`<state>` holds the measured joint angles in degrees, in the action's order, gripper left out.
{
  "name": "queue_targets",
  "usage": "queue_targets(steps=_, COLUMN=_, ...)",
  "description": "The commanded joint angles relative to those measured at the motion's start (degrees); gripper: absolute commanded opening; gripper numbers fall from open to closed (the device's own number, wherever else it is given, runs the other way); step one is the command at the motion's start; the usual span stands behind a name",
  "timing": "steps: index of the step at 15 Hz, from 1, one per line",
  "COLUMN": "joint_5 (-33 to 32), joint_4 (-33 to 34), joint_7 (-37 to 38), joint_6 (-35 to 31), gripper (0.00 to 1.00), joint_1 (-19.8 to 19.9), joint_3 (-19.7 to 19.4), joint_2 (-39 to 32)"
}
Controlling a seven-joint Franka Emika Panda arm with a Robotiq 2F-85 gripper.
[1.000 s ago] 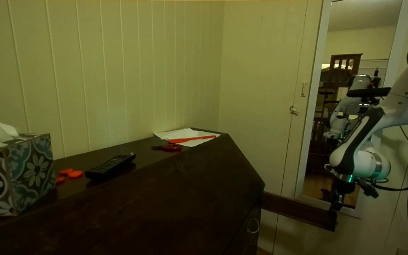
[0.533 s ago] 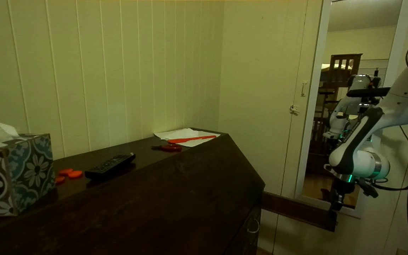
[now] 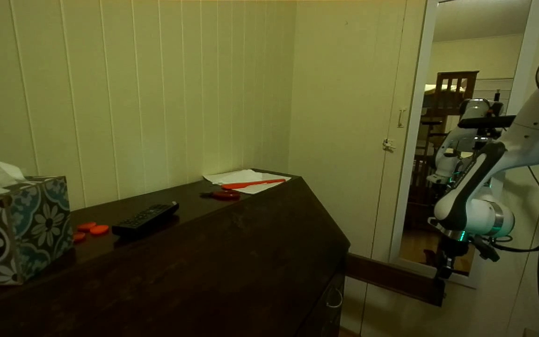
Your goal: Push out the compartment on the far right side of the dresser
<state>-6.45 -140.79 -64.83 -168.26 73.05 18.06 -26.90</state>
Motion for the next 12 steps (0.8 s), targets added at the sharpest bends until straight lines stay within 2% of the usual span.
queue_targets(steps=1, joint_5=1.69, joint_4=0.37, joint_7=-4.44, joint_6=3.16, gripper=0.06, joint_1=1.13, joint_3=-0.51, joint_2=-1.04)
queue_targets(steps=7, joint_5=1.9, joint_4=1.18, joint_7=-4.24, joint_6=3.0, gripper=0.06, joint_1=0.64, joint_3=-0.91, joint_2=-2.16)
queue_targets(steps=8, joint_5=1.89, joint_4=0.98, joint_7=-4.09, joint_6=2.77, gripper=0.48, joint_1=0.54, joint_3=-0.97, joint_2=-1.98)
queue_targets(steps=9, joint_5=2.02, joint_4=0.77, joint_7=-4.18, joint_6=2.95, gripper=0.49, joint_1=0.67, joint_3=-0.76, joint_2=-1.8)
queue_targets(steps=12, joint_5=2.7, joint_4=-0.3, joint_7=-5.36, joint_6=4.13, gripper=0.68, joint_1=0.27, joint_3=-1.2, joint_2=-0.83)
